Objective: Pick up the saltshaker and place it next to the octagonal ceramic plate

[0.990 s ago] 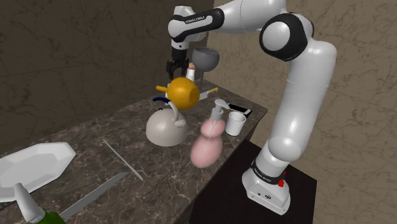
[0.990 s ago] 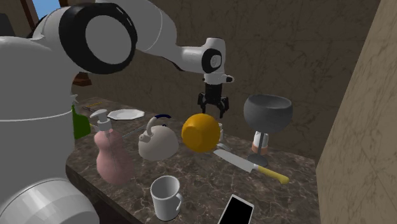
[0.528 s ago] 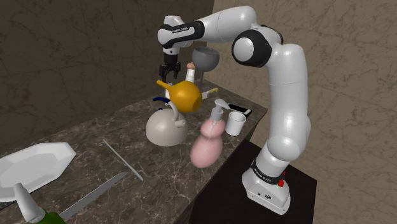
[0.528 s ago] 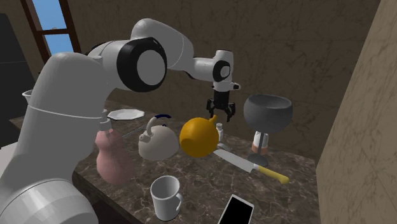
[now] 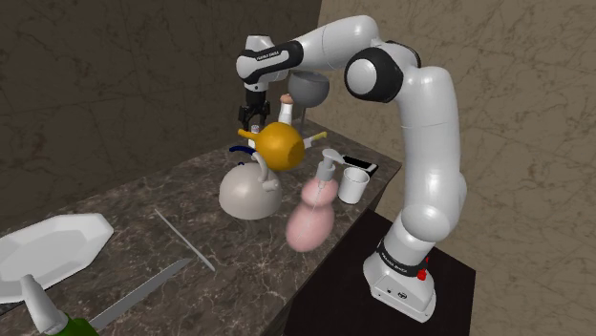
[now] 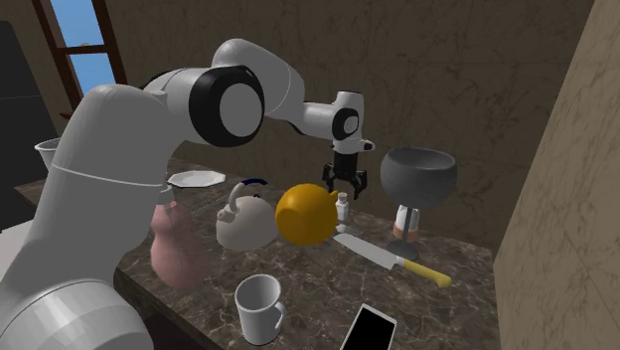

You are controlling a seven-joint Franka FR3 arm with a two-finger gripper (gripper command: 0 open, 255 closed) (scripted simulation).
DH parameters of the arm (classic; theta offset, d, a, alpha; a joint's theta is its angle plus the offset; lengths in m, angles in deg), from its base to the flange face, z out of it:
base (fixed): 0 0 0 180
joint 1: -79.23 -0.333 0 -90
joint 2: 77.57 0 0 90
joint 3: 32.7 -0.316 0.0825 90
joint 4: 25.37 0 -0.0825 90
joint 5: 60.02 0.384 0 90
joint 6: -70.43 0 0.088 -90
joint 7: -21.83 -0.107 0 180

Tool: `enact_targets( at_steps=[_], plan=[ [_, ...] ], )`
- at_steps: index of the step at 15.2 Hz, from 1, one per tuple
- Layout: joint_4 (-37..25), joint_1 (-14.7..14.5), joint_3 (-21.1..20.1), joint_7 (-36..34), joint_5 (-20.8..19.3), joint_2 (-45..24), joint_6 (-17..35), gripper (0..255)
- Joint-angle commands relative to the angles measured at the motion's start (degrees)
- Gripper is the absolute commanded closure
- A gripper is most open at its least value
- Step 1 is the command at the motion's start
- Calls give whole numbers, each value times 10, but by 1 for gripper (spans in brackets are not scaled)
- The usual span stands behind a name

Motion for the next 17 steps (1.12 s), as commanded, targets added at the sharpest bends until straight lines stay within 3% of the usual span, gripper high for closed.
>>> enact_targets(
  at_steps=[1,6,7,17],
  plan=[
    [2,0,0,0,0,0,2,0],
    [2,0,0,0,0,0,2,0],
    [2,0,0,0,0,0,2,255],
    [-2,0,0,0,0,2,-5,255]
  ],
)
